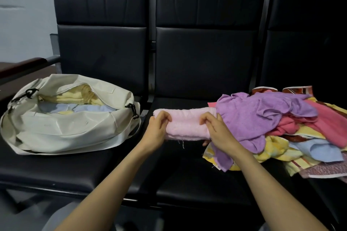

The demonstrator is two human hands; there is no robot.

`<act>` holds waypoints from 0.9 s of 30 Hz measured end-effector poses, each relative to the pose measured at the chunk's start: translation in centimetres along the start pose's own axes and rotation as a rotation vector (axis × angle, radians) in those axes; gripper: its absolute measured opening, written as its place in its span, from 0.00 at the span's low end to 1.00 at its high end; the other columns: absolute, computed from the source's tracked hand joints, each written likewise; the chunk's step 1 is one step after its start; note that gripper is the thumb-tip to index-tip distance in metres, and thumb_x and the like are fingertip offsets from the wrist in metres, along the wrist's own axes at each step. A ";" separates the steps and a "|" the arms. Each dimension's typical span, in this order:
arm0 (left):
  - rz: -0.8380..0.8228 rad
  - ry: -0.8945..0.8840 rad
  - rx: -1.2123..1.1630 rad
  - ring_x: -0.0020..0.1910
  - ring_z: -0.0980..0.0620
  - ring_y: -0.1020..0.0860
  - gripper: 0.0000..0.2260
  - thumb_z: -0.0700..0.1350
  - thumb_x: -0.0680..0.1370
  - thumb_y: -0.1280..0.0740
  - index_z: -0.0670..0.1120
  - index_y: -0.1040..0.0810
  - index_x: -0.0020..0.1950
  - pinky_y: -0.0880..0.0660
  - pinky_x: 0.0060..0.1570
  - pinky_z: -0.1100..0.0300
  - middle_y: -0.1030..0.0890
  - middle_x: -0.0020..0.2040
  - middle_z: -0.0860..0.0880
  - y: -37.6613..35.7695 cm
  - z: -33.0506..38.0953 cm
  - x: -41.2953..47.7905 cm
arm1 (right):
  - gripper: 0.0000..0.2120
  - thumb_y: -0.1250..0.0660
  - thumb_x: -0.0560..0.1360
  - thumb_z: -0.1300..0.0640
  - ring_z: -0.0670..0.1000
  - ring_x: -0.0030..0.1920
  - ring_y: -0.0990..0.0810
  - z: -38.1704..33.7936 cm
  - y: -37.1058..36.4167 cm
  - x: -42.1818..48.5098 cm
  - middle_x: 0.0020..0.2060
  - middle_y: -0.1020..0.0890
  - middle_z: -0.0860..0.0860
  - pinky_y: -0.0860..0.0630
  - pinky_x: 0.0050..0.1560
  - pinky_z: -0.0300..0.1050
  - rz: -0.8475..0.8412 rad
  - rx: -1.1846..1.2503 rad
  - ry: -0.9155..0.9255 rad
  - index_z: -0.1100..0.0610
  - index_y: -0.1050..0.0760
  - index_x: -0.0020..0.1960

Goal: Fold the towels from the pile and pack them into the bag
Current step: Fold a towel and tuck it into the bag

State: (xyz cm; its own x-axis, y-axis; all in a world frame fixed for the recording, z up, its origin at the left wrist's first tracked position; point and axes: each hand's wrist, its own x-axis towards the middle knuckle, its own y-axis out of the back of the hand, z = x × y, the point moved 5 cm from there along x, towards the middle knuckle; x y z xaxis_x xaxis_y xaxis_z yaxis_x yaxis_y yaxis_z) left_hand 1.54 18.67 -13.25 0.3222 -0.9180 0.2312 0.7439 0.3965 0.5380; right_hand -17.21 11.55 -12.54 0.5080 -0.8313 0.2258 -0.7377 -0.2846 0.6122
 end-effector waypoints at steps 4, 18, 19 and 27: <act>-0.108 0.006 0.058 0.46 0.58 0.32 0.08 0.41 0.79 0.41 0.54 0.30 0.49 0.34 0.41 0.67 0.32 0.57 0.44 -0.5 -0.6 -0.5 | 0.08 0.48 0.83 0.55 0.46 0.46 0.27 -0.2 -0.6 0.1 0.54 0.34 0.51 0.23 0.35 0.37 0.021 -0.051 0.020 0.49 0.31 0.54; 0.165 0.019 0.254 0.57 0.53 0.34 0.17 0.29 0.71 0.38 0.48 0.21 0.50 0.40 0.56 0.73 0.28 0.58 0.44 19.5 -6.5 4.5 | 0.20 0.42 0.77 0.63 0.48 0.53 0.32 -12.9 -12.8 11.6 0.56 0.38 0.49 0.34 0.53 0.38 -0.181 -0.101 0.211 0.46 0.31 0.65; 0.200 0.040 0.278 0.57 0.52 0.34 0.17 0.28 0.70 0.38 0.48 0.21 0.50 0.39 0.56 0.71 0.28 0.59 0.43 21.6 -7.8 5.1 | 0.21 0.43 0.77 0.63 0.49 0.53 0.32 -14.6 -14.6 13.0 0.56 0.38 0.49 0.34 0.55 0.39 -0.207 -0.098 0.224 0.47 0.31 0.66; 0.280 0.202 0.554 0.47 0.51 0.31 0.13 0.43 0.70 0.40 0.39 0.21 0.48 0.29 0.39 0.63 0.30 0.52 0.45 32.6 -16.9 8.6 | 0.24 0.47 0.77 0.67 0.53 0.52 0.30 -22.1 -28.2 20.4 0.66 0.40 0.56 0.30 0.57 0.45 -0.391 -0.077 0.182 0.49 0.34 0.69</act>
State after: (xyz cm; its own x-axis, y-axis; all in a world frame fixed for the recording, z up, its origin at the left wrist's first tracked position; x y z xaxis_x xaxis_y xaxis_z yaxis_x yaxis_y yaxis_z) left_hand 38.40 23.76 -7.41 0.6040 -0.7403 0.2953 0.2211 0.5116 0.8303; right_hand 23.79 13.17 -8.42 0.8175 -0.5685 0.0916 -0.4426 -0.5186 0.7316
